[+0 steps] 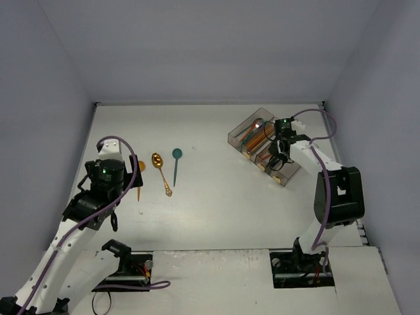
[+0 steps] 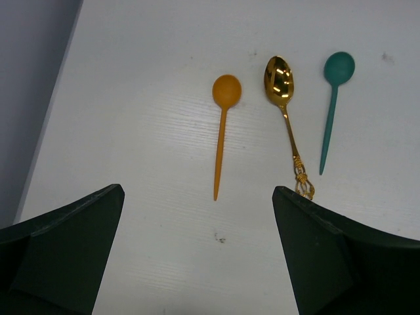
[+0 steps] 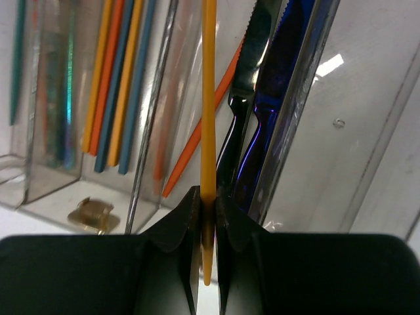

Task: Sort the eating utensils into containers

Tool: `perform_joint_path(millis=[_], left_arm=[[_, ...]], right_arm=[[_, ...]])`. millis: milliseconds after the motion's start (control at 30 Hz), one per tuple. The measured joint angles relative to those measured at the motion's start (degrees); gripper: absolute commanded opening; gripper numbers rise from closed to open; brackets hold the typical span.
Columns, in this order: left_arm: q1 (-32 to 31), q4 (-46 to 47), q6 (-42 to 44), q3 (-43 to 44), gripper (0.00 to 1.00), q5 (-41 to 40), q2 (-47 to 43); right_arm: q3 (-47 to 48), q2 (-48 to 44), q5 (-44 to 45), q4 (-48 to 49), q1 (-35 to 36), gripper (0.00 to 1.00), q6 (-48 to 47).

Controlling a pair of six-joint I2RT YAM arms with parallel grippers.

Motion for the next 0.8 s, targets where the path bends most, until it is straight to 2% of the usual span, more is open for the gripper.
perform_joint_path(millis=[133,233,300,433,567,633,800], left_arm=[[0.01,-0.86,0.67,-2.80,0.96,-0.68,-0.98],[0.01,-1.27,0.64,-3.51,0.96,-0.76,-0.99],[0.01,-1.21,0.62,-3.52,0.96,-0.58,-0.55],[0.01,-0.99,0.59,-3.46,0.96,1.34,1.76],[0.01,-0.18,0.41,-2.64,0.96,4.41,6.22],[0.01,0.65,0.25,-1.96,0.94,5.83,9.01],[0.03,2.46,-1.16,-0.21,0.82,9.23,17.60]], right_arm=[[1.15,4.51,-0.01,0.43,-0.52,0.19,0.75],[1.17,5.27,-0.06,0.41,-0.53,0.35,1.32],[1.44,5.13,-0.09,0.43,-0.53,0.42,1.40],[1.67,3.12,-0.53,0.37,-0.51,0.52,0.60],[1.67,-2.74,-1.50,0.36,-0.48,0.68,-1.69],[1.67,-6.80,-2.64,0.34,-0.47,0.72,-3.05],[1.46,-17.43,-5.65,0.37,-0.47,0.76,-6.74]])
